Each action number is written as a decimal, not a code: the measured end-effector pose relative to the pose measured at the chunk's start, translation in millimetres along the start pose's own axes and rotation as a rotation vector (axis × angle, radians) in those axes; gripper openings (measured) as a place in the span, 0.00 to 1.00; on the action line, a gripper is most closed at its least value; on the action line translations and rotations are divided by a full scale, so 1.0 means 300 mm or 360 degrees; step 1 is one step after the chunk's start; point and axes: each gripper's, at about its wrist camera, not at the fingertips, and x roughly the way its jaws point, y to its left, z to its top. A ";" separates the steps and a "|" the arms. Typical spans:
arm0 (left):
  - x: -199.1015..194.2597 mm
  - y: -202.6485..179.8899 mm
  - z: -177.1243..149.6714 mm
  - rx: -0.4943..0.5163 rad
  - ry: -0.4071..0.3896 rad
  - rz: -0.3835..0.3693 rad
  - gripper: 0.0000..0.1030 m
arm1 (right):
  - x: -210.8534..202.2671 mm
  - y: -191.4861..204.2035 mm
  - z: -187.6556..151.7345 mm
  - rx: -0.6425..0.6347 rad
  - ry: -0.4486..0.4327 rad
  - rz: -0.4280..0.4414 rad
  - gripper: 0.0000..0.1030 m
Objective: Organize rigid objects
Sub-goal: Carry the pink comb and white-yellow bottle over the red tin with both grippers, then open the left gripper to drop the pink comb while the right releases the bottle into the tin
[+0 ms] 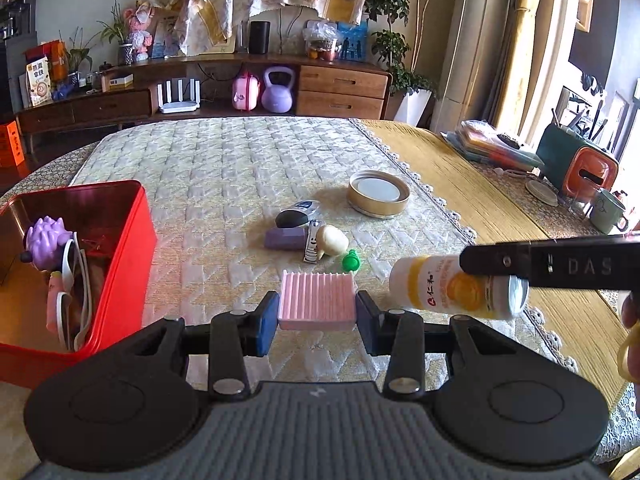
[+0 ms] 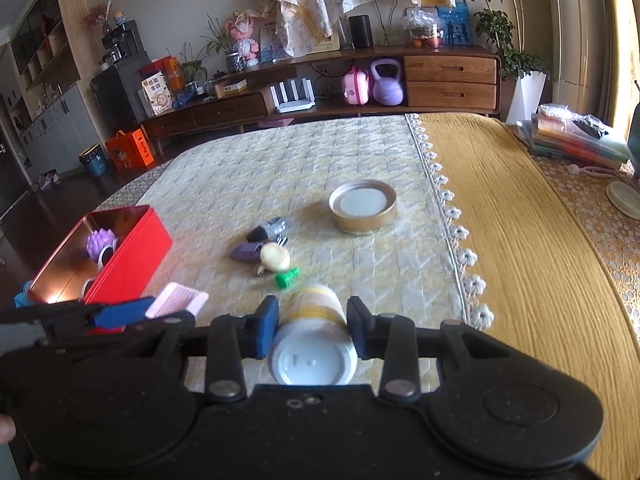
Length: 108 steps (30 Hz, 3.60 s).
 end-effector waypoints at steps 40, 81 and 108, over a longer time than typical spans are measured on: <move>-0.114 0.094 0.000 -0.0098 -0.0026 0.0006 0.39 | 0.046 0.145 -0.054 -0.0063 0.0144 -0.0062 0.43; -0.117 0.731 0.121 -0.0176 0.0128 0.0223 0.39 | 0.330 0.761 0.252 -0.0357 0.0095 0.0176 0.43; 0.032 0.725 0.073 -0.0019 0.0269 0.0379 0.39 | 0.515 0.829 0.235 -0.0373 0.0257 0.0110 0.43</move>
